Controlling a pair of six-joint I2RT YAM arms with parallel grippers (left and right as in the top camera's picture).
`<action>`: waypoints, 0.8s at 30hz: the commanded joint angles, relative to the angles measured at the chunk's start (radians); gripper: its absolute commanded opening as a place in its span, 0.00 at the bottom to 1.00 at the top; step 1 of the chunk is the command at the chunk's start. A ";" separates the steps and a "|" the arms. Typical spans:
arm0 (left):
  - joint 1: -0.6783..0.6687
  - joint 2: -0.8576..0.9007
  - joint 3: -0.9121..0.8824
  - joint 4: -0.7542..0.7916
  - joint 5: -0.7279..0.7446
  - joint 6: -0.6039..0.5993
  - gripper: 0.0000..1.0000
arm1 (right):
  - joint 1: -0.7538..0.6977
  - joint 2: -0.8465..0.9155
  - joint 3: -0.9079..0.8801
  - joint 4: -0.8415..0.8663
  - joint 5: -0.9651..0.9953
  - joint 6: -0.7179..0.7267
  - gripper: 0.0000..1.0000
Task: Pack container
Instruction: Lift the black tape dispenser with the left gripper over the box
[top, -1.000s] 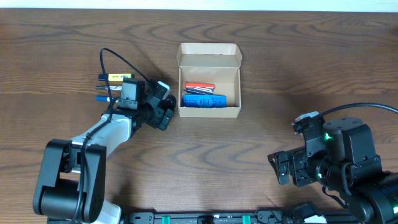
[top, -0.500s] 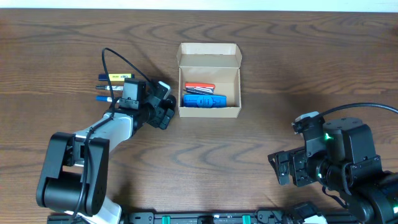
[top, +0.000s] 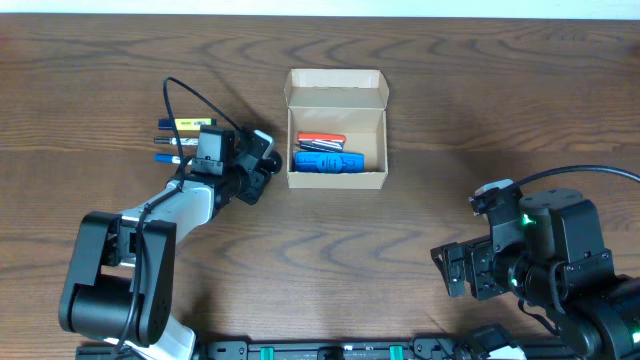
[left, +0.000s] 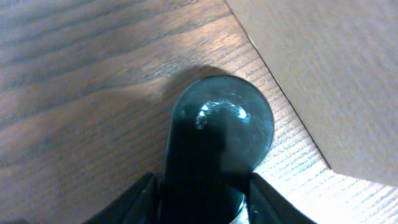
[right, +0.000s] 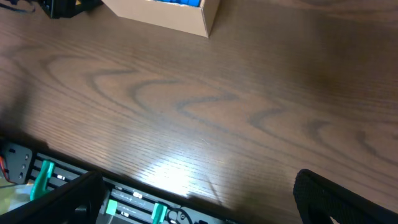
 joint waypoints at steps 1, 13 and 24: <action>-0.002 -0.037 0.034 -0.019 0.004 -0.032 0.33 | -0.008 0.000 -0.001 -0.001 -0.004 0.008 0.99; -0.002 -0.412 0.055 -0.043 0.004 -0.084 0.06 | -0.008 0.000 -0.001 -0.001 -0.004 0.008 0.99; -0.142 -0.549 0.163 -0.121 0.111 -0.051 0.06 | -0.008 0.000 -0.001 -0.001 -0.004 0.008 0.99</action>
